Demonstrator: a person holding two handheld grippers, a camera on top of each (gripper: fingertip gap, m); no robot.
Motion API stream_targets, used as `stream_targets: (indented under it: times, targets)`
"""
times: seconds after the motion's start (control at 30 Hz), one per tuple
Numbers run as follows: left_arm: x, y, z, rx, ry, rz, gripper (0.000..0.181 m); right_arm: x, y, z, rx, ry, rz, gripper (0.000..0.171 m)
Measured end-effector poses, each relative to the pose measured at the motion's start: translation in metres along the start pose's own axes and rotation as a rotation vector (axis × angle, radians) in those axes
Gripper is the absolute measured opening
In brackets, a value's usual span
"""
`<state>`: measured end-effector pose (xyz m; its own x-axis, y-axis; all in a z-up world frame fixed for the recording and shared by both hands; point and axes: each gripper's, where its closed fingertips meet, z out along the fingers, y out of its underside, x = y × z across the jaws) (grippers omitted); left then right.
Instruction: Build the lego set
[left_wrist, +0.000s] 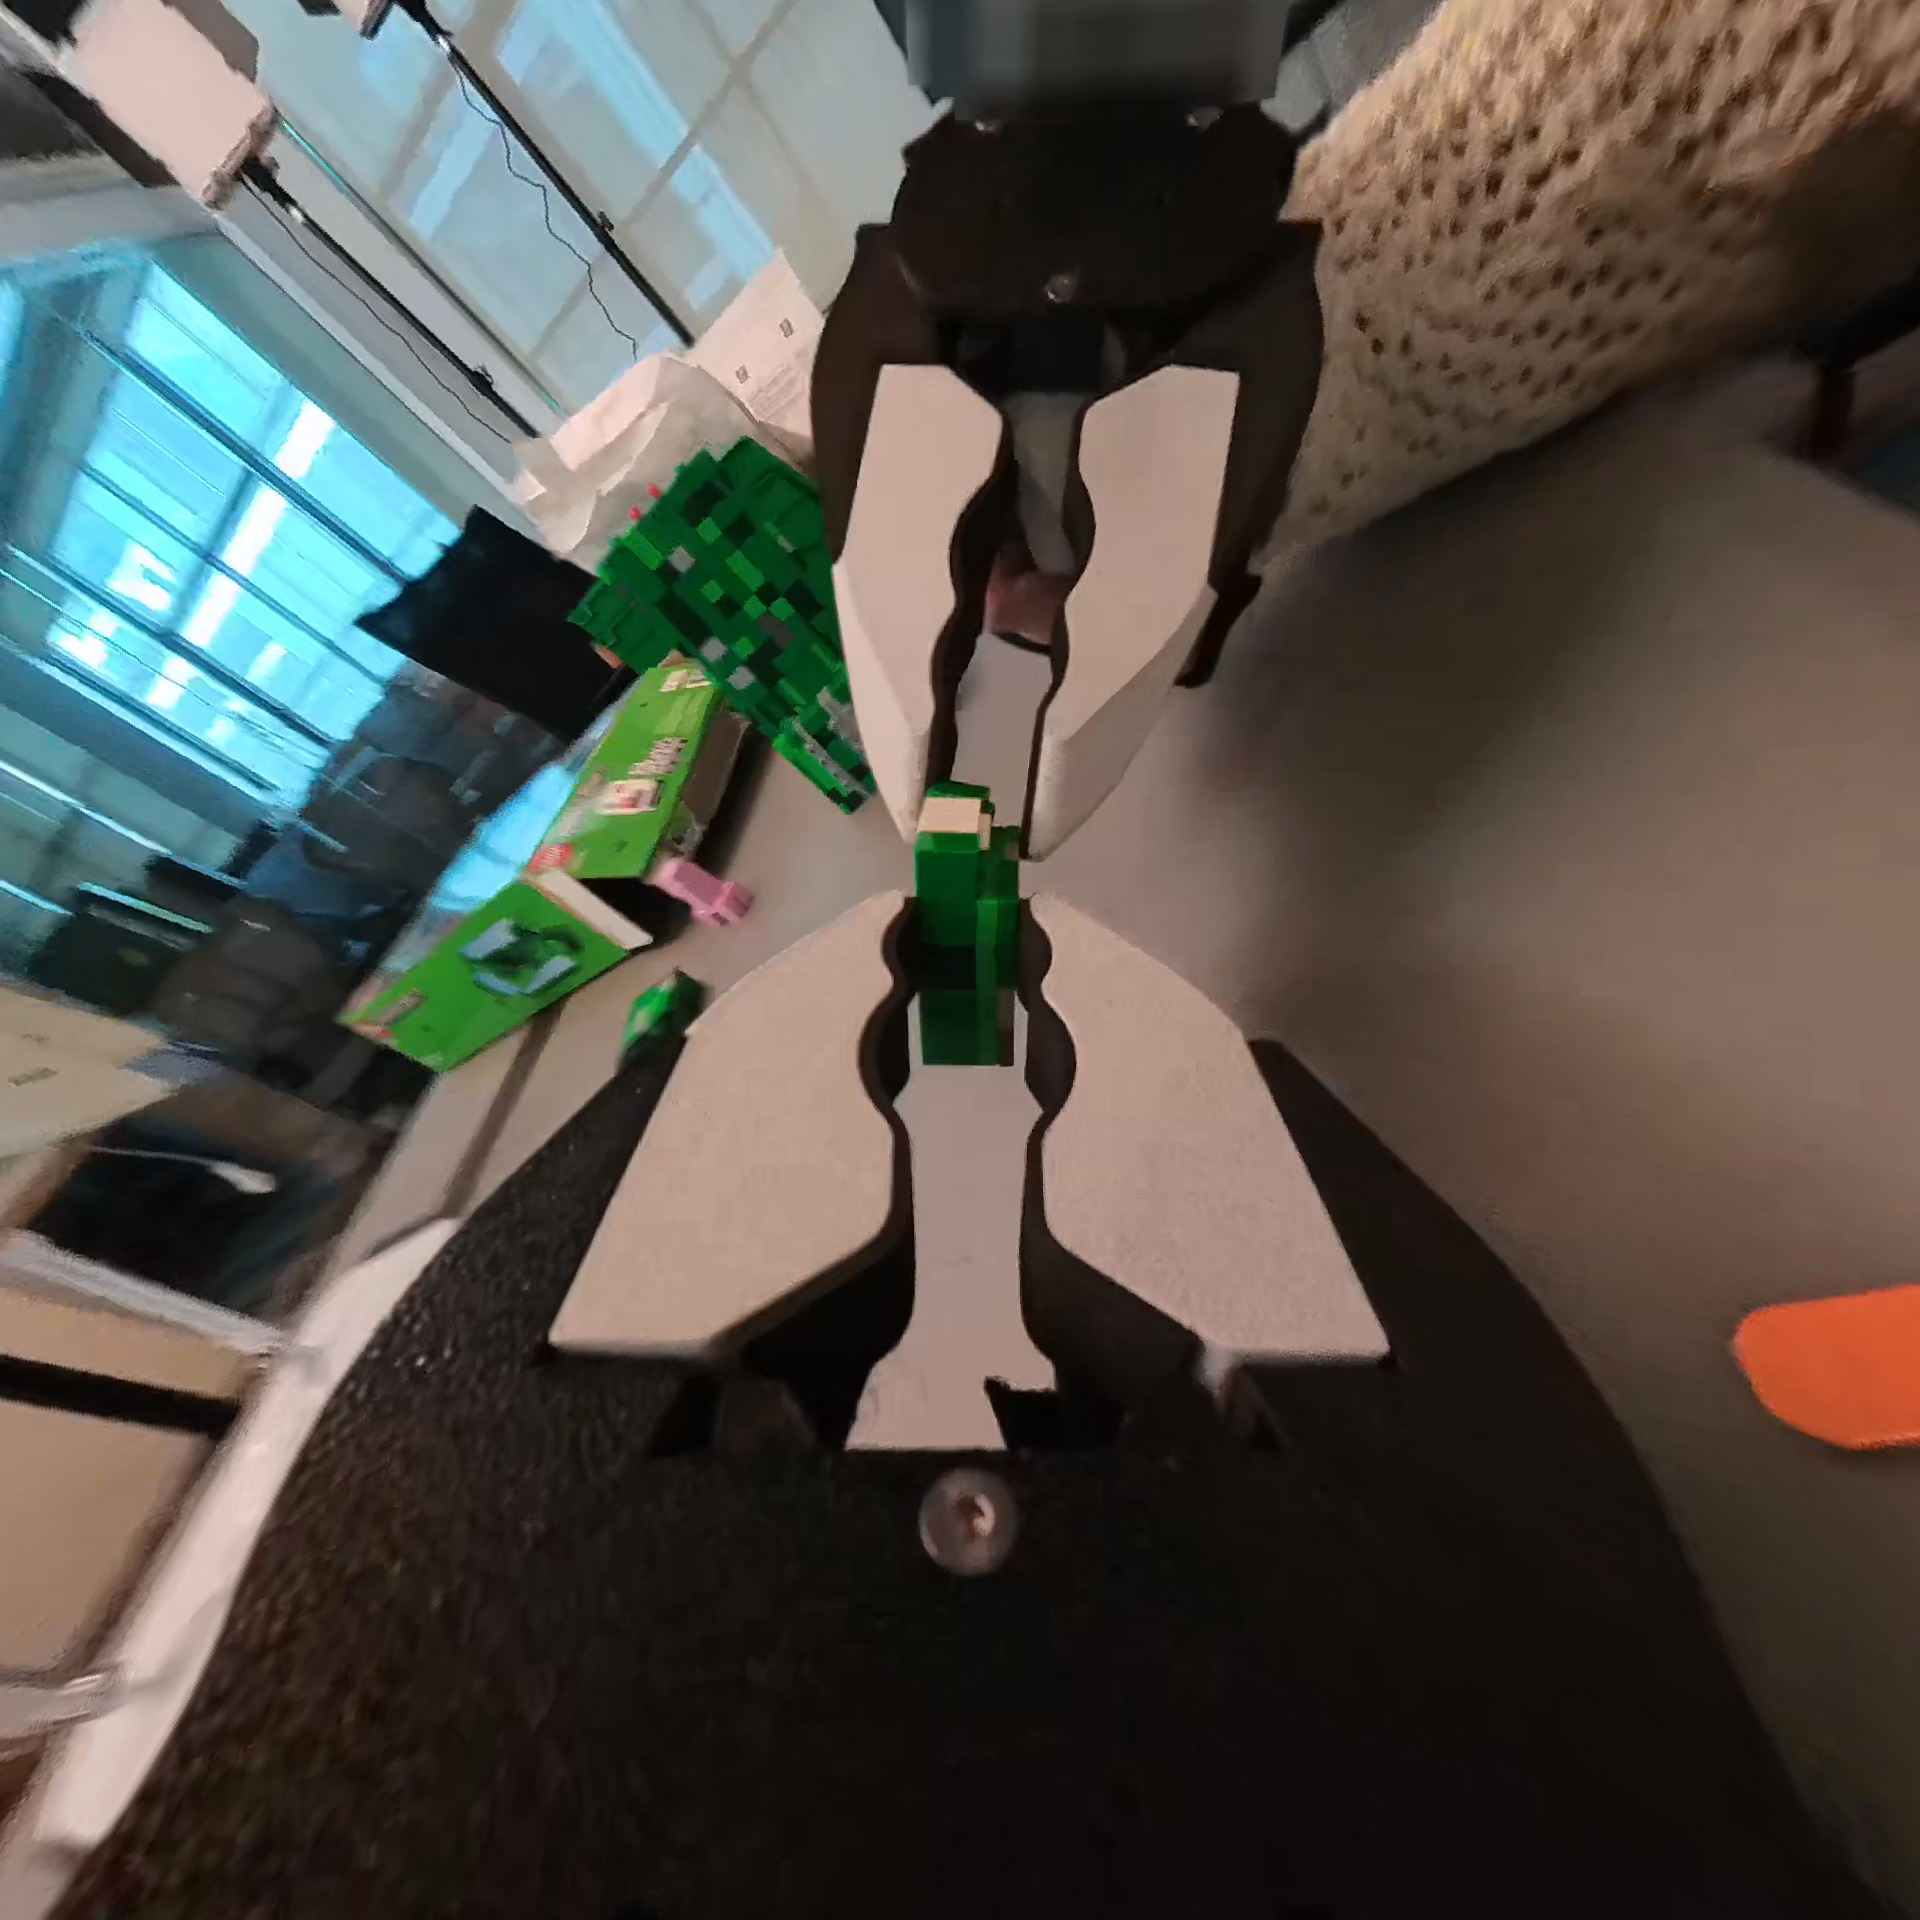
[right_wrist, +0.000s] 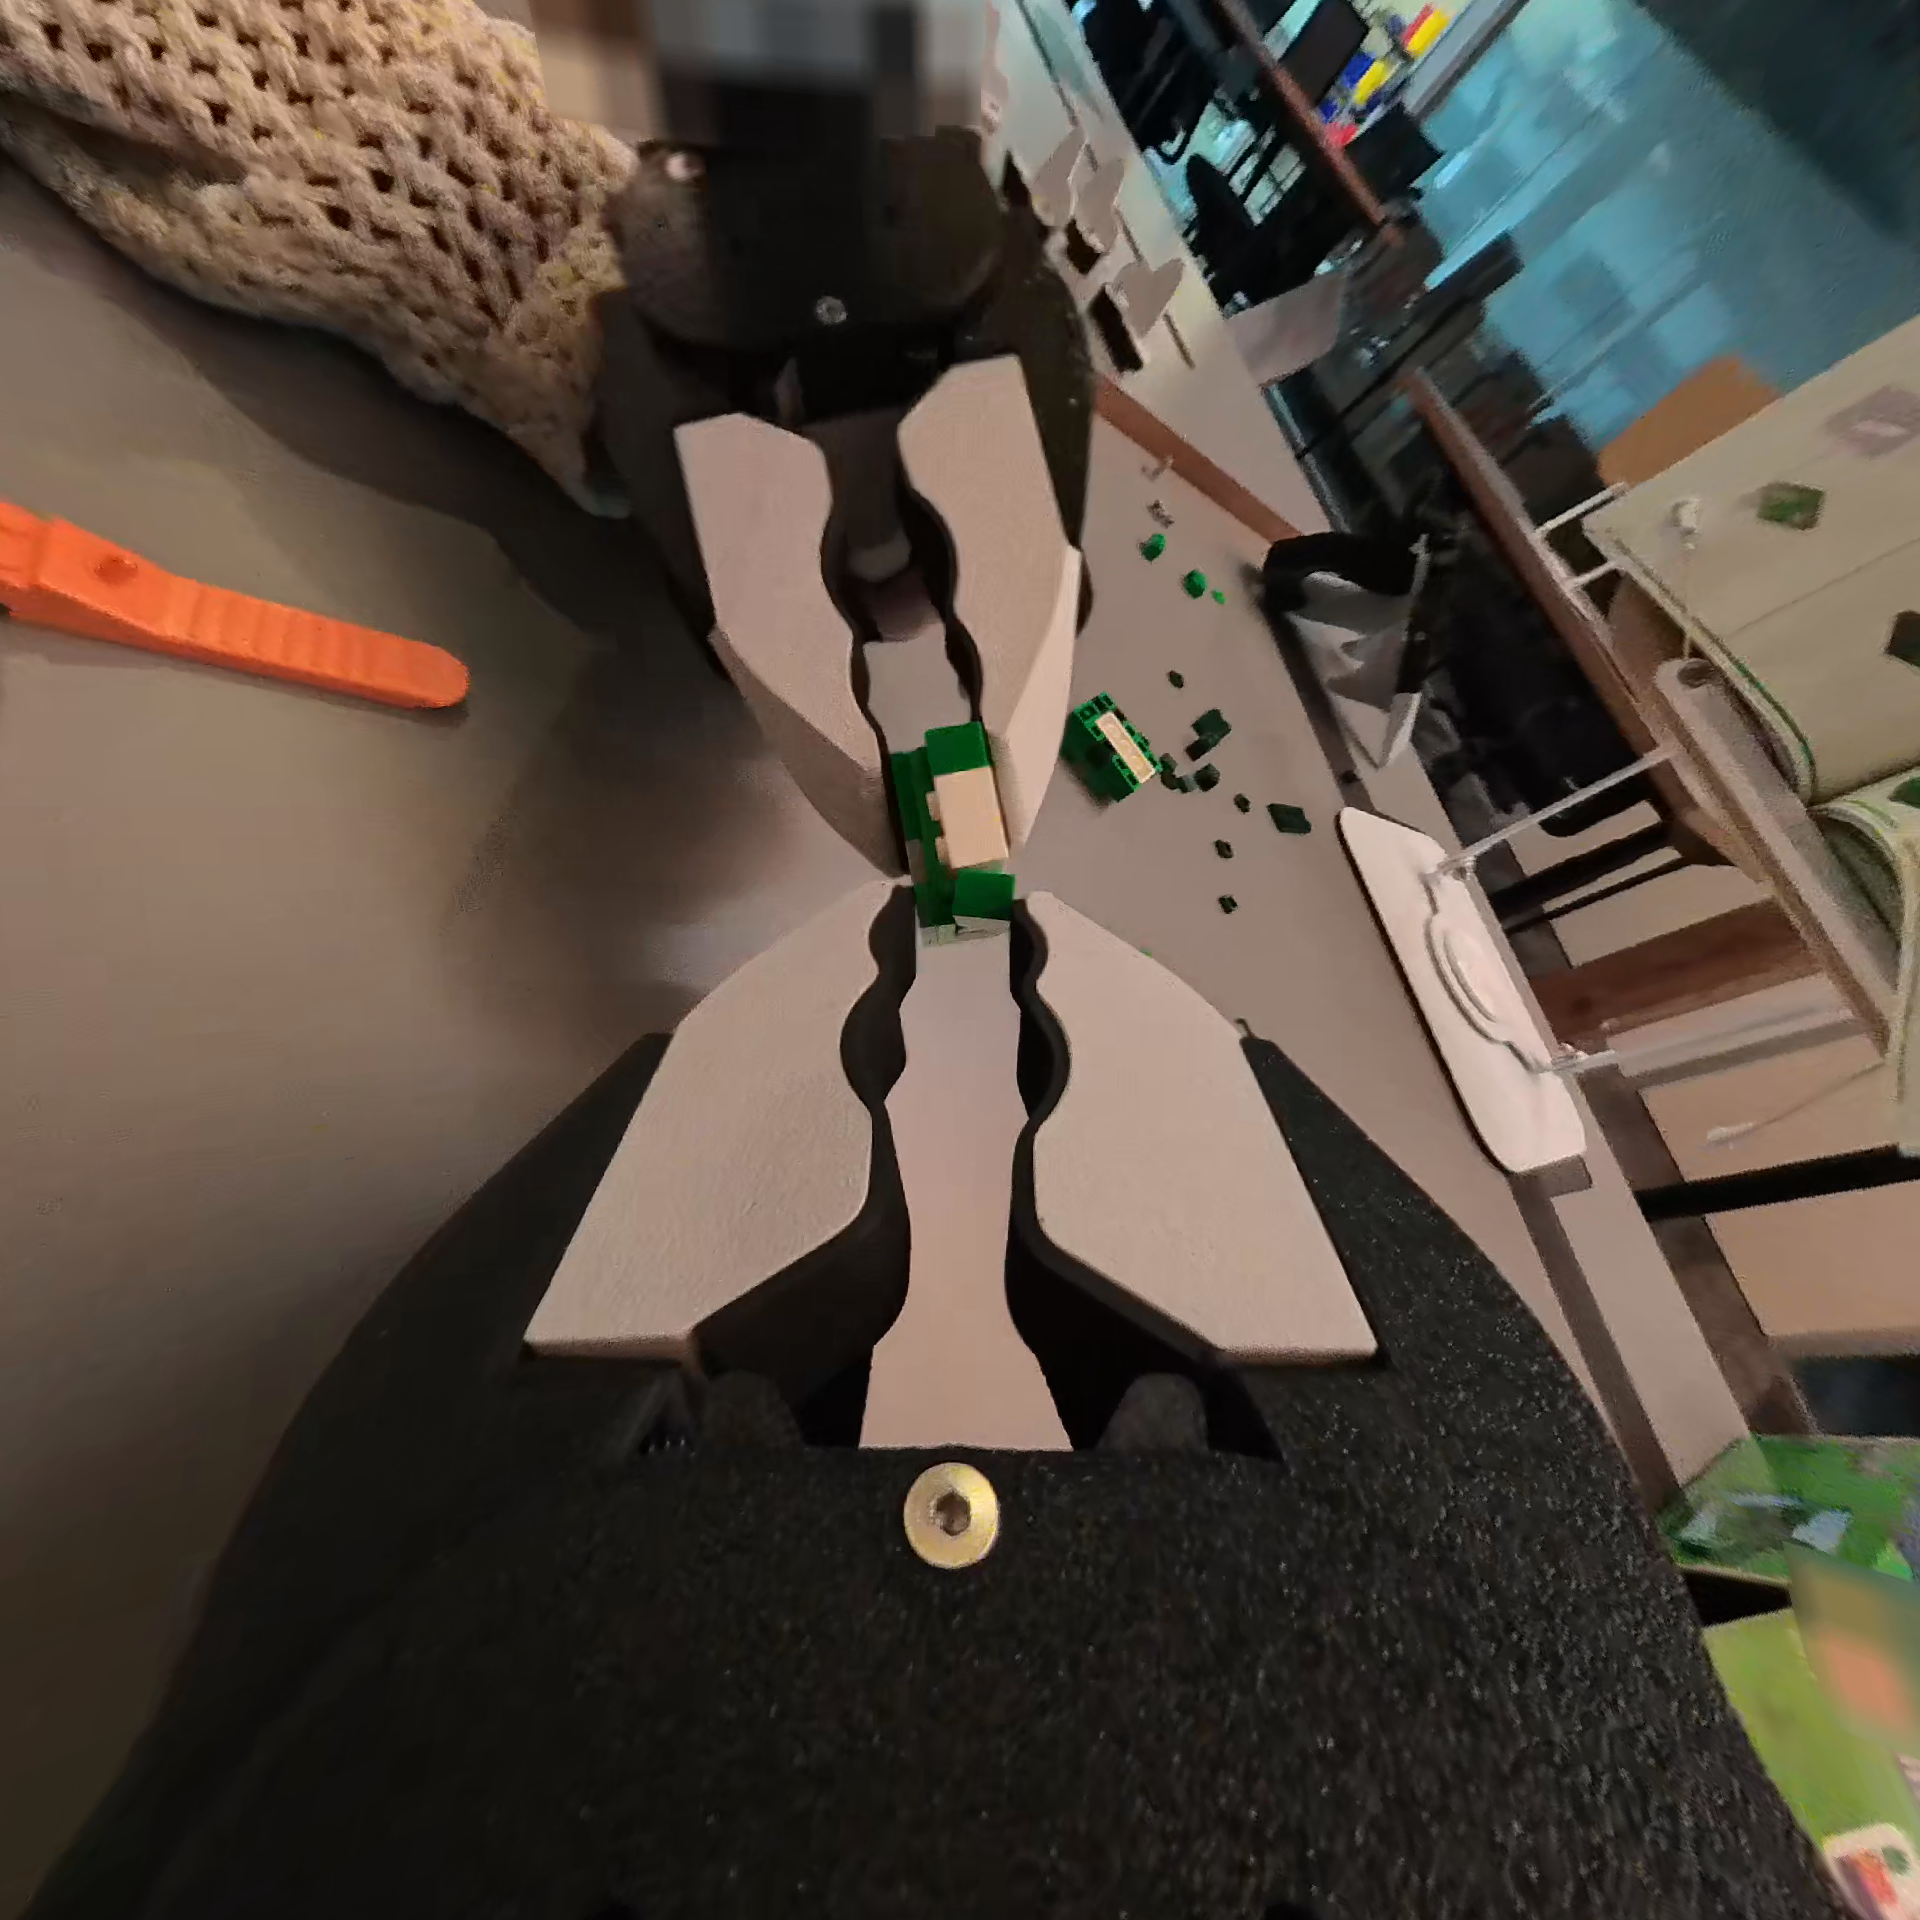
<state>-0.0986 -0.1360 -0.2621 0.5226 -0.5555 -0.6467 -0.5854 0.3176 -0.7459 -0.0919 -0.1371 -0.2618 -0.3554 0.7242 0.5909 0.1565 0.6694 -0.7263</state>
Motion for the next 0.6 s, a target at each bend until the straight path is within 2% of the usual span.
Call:
stream_targets:
  times: [0.13,0.33,0.43,0.6]
  targets:
    - [-0.005,0.006,0.0,-0.108,-0.114,0.272,0.017,0.004,-0.007,-0.006,0.084,0.011,0.136,0.02]
    - [-0.018,-0.004,-0.006,-0.085,-0.238,0.359,0.016,0.007,-0.005,-0.011,0.105,0.041,0.187,0.021]
    - [-0.03,-0.009,-0.013,-0.119,-0.37,0.514,0.016,0.007,0.003,-0.011,0.118,0.052,0.236,0.023]
    - [-0.027,-0.016,-0.012,-0.153,-0.436,0.736,0.016,0.014,0.013,-0.01,0.153,0.109,0.282,0.023]
